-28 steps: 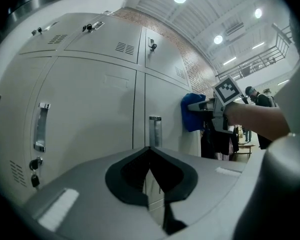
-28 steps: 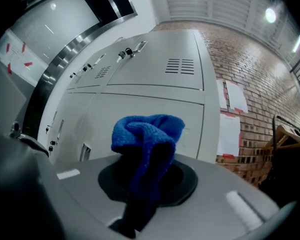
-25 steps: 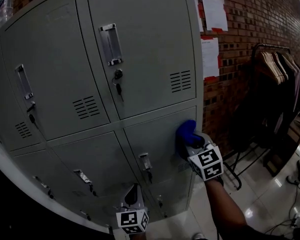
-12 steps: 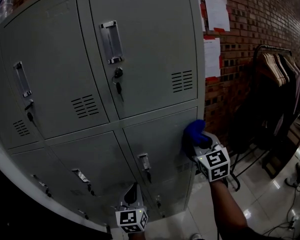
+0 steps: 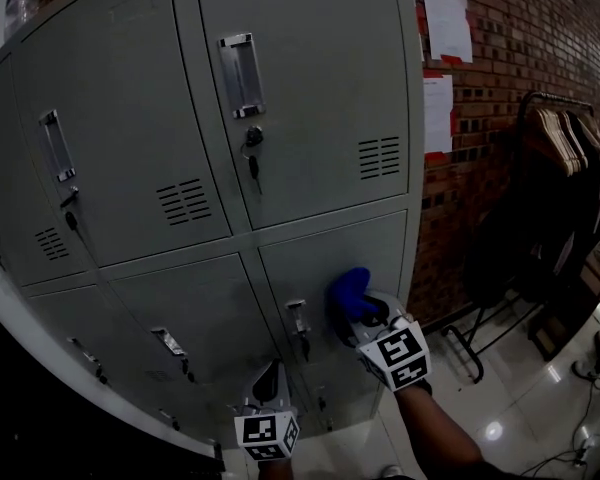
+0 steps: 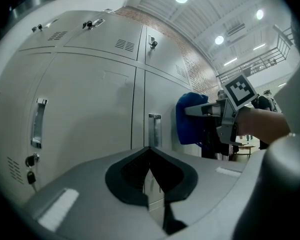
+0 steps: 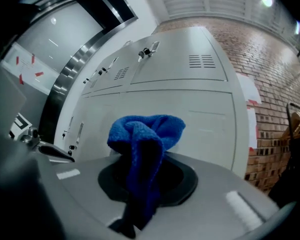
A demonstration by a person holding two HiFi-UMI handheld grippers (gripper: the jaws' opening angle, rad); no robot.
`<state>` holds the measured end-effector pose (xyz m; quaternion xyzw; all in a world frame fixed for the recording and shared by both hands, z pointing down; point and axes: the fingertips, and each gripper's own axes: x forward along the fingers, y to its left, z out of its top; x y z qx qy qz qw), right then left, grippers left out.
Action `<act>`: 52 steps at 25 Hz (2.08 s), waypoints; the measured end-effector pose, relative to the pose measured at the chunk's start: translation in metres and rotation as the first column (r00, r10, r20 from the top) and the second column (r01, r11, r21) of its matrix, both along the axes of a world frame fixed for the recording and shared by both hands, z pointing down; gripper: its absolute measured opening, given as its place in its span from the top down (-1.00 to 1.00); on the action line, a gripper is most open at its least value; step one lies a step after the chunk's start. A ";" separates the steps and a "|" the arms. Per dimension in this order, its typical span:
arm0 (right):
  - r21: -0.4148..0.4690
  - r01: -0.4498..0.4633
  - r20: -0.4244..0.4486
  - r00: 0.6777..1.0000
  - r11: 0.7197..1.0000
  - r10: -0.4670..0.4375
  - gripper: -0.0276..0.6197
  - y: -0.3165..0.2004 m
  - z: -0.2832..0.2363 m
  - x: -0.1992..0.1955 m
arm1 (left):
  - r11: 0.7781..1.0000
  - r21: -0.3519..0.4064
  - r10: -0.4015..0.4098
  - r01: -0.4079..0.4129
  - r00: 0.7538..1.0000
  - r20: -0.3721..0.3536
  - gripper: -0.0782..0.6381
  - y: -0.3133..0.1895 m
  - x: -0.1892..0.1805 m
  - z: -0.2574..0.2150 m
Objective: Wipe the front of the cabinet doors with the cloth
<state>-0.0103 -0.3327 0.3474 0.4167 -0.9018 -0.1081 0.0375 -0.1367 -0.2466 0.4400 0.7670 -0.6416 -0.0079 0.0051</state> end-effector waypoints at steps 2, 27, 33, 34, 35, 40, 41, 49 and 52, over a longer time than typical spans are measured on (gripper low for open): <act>-0.001 0.034 -0.013 0.999 0.999 -0.034 0.74 0.004 0.004 -0.018 | 1.000 0.002 -0.005 0.005 1.000 -0.001 0.75 0.001 -0.003 0.000; -0.049 -0.101 -0.064 0.993 0.994 0.098 0.74 -0.037 0.040 0.045 | 1.000 -0.009 -0.011 0.011 1.000 -0.019 0.75 0.005 -0.005 0.004; -0.074 -0.180 -0.063 0.983 0.981 0.175 0.73 -0.048 0.049 0.082 | 1.000 -0.010 0.005 -0.005 1.000 -0.016 0.75 0.000 0.004 0.005; -0.077 -0.185 -0.063 0.982 0.980 0.181 0.73 -0.050 0.049 0.085 | 1.000 -0.010 0.008 -0.008 1.000 -0.015 0.75 -0.001 0.006 0.005; -0.077 -0.191 -0.066 0.980 0.978 0.187 0.73 -0.051 0.049 0.088 | 1.000 -0.009 0.011 -0.011 1.000 -0.015 0.75 -0.002 0.007 0.004; -0.087 -0.234 -0.079 0.971 0.968 0.227 0.73 -0.056 0.053 0.104 | 1.000 -0.006 0.026 -0.026 1.000 -0.013 0.75 -0.006 0.015 0.003; -0.089 -0.245 -0.085 0.968 0.966 0.237 0.73 -0.056 0.054 0.108 | 1.000 -0.007 0.028 -0.028 1.000 -0.013 0.75 -0.007 0.016 0.004; -0.090 -0.223 -0.068 0.974 0.971 0.218 0.74 -0.042 0.060 0.100 | 0.999 -0.016 0.029 -0.029 0.999 -0.015 0.75 -0.007 0.019 0.008; -0.084 -0.151 -0.075 0.987 0.985 0.145 0.74 -0.030 0.069 0.066 | 0.999 -0.017 0.028 -0.028 1.000 -0.015 0.75 -0.008 0.018 0.008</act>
